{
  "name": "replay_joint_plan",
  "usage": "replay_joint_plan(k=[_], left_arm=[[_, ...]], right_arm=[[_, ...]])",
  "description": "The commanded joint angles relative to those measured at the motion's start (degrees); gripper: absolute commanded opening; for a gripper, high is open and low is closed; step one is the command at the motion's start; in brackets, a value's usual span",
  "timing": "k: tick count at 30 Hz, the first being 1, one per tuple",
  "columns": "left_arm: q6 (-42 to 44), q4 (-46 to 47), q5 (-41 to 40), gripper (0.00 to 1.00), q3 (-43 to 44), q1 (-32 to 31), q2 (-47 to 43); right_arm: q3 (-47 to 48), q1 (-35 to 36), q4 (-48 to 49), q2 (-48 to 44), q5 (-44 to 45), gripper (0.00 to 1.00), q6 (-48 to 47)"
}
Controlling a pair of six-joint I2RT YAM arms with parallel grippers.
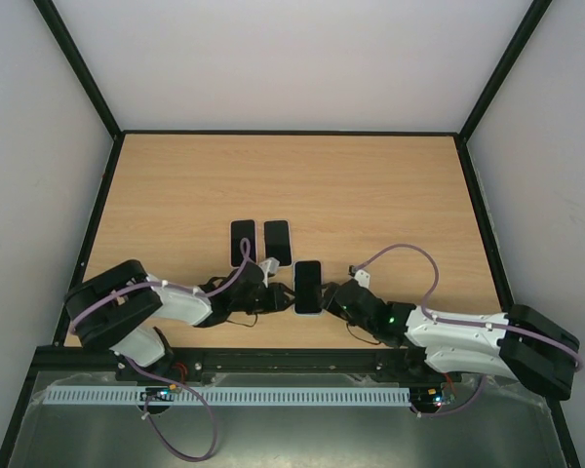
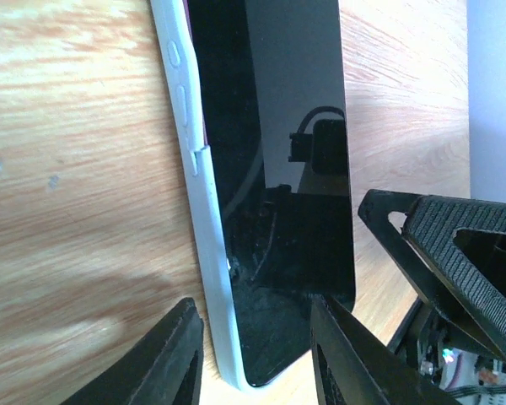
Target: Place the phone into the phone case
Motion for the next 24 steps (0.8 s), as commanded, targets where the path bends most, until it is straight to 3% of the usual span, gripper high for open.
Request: replay_joint_plan(k=[1, 16, 24], left_arm=[[0.32, -4.36, -4.34, 0.38, 1.01, 0.64, -2.88], [1.56, -5.63, -4.69, 0.44, -0.72, 4.65, -6.59], [1.02, -0.63, -1.72, 0.4, -1.35, 4.34, -2.46]], right_arm=[[1.97, -1.55, -5.9, -1.12, 3.6, 0.54, -3.27], [0.93, -7.97, 10.5, 9.4, -8.07, 0.75, -4.51], [-0.05, -8.03, 19.18, 11.15, -10.66, 0.76, -2.5]])
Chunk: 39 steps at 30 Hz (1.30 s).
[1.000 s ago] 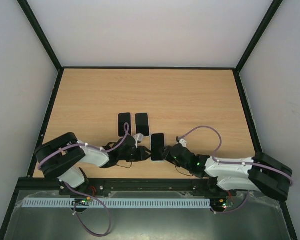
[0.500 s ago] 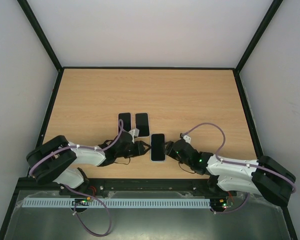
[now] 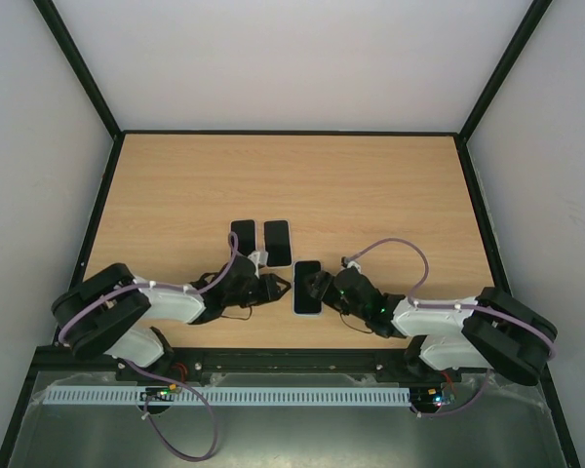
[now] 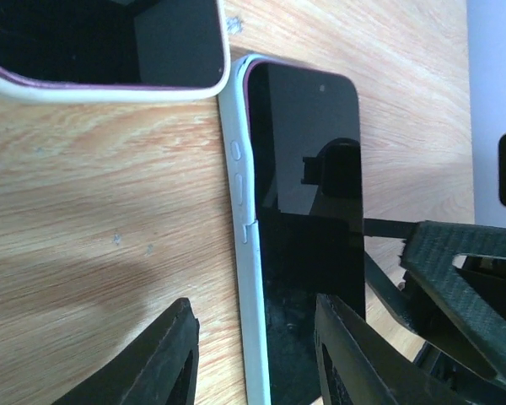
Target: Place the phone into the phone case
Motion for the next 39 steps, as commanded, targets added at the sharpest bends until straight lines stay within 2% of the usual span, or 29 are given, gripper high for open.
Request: replay_joint_plan(k=[1, 8, 18, 27, 29, 33, 39], left_arm=[[0.32, 3.4, 2.34, 0.4, -0.46, -0.19, 3.25], [0.31, 5.79, 4.89, 0.37, 1.56, -1.81, 8.04], [0.16, 6.35, 5.43, 0.3, 2.78, -4.16, 9.94], [0.42, 4.74, 4.1, 0.31, 2.7, -4.3, 9.18], [0.63, 4.21, 3.82, 0.32, 2.71, -4.3, 9.04], [1.26, 3.08, 3.44, 0.33, 3.02, -4.32, 8.64], [1.34, 2.58, 3.02, 0.34, 2.8, -4.31, 8.01]], right_arm=[[-1.15, -0.34, 5.49, -0.74, -1.02, 0.76, 1.46], [-2.74, -0.43, 11.55, -2.84, -2.23, 0.75, 4.11], [-3.48, -0.45, 17.96, -6.6, -6.84, 0.75, 7.41], [-5.65, -0.49, 19.77, -5.25, -9.06, 0.74, 9.07], [-5.82, -0.44, 18.96, -4.91, -8.84, 0.68, 8.46], [-6.32, -0.47, 17.89, -5.41, -8.06, 0.51, 7.17], [-6.1, -0.43, 19.25, -3.98, -9.54, 0.5, 6.65]])
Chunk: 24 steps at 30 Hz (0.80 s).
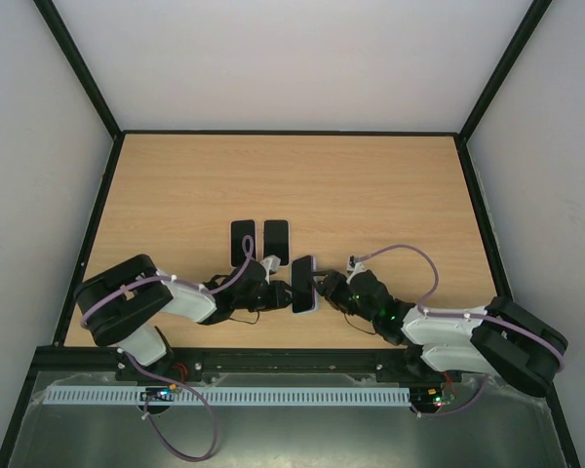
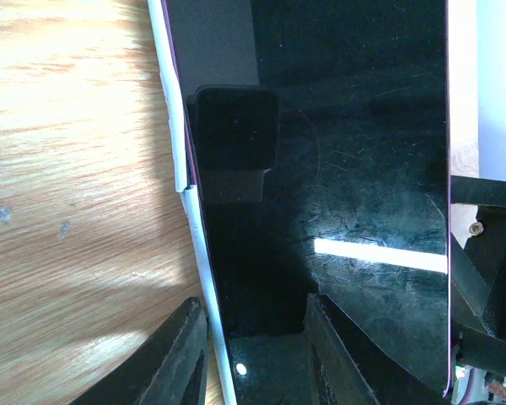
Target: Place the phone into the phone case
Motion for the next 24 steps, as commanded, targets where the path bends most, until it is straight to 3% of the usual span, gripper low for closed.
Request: replay_joint_plan(k=[1, 13, 24], left_arm=[[1.17, -2.57, -0.04, 0.34, 0.76, -0.91, -0.26], [2.0, -5.39, -1.7, 0.38, 0.21, -1.13, -3.5], [2.1, -6.01, -2.32, 0.4, -0.16, -1.45, -4.62]], right_arm=[[0.48, 0.95, 5.37, 1.38, -5.68, 0.5, -0.18], [1.05, 0.9, 6.63, 4.56, -7.57, 0.49, 0.95], [2.53, 0.94, -2.57, 1.73, -3.85, 0.15, -2.45]])
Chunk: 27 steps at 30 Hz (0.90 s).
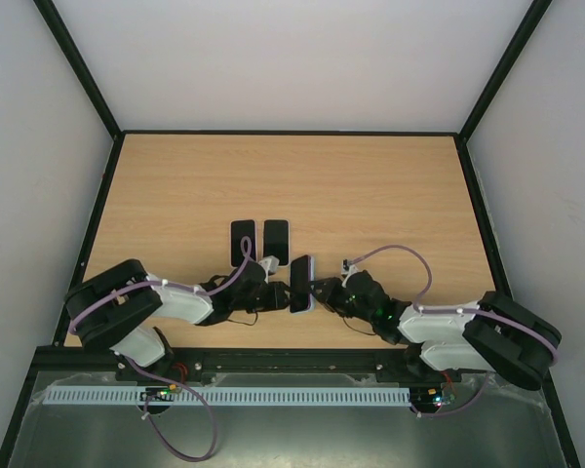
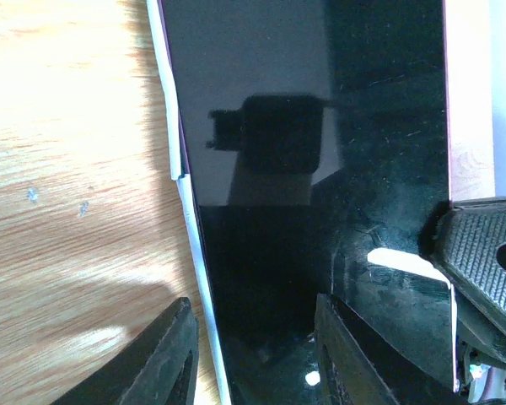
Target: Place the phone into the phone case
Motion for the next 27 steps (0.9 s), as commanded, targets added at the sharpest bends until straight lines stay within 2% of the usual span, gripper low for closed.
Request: replay_joint_plan(k=[1, 5, 10, 13, 16, 21, 24, 27], left_arm=[[0.7, -1.29, -0.02, 0.4, -0.17, -0.63, -1.0], [-0.47, -1.25, -0.41, 0.4, -0.71, -0.58, -1.89], [-1.27, -0.52, -1.44, 0.43, -2.41, 0.11, -5.0], [-1.33, -0.43, -0.7, 0.47, -3.34, 1.41, -7.27], [-1.38, -0.07, 1.84, 0.52, -5.36, 4.72, -10.52], [-1.14, 1.1, 8.08, 0.67, -9.12, 11.77, -20.23], [-0.23, -0.33, 10.45, 0.75, -9.5, 13.37, -26.37], [-0.36, 0.19, 12.7, 0.77, -9.73, 13.44, -31.53]], right_arm=[[2.4, 0.65, -4.24, -2.15, 1.1, 0.13, -2.17], [2.71, 0.64, -7.9, -3.36, 3.03, 0.03, -3.95], [2.44, 0.65, -10.73, -4.62, 5.32, 0.02, -5.63], [1.76, 0.66, -8.68, -5.44, 4.61, 0.02, -6.5], [0.65, 0.66, -3.65, -7.53, 2.62, 0.02, -7.63], [0.08, 0.63, 0.82, -13.94, 0.27, 0.02, -10.28], [-0.5, 0.66, 3.55, -18.44, -0.78, 0.02, -10.69], [-0.87, 0.74, 6.61, -21.64, -2.28, 0.02, -10.83]])
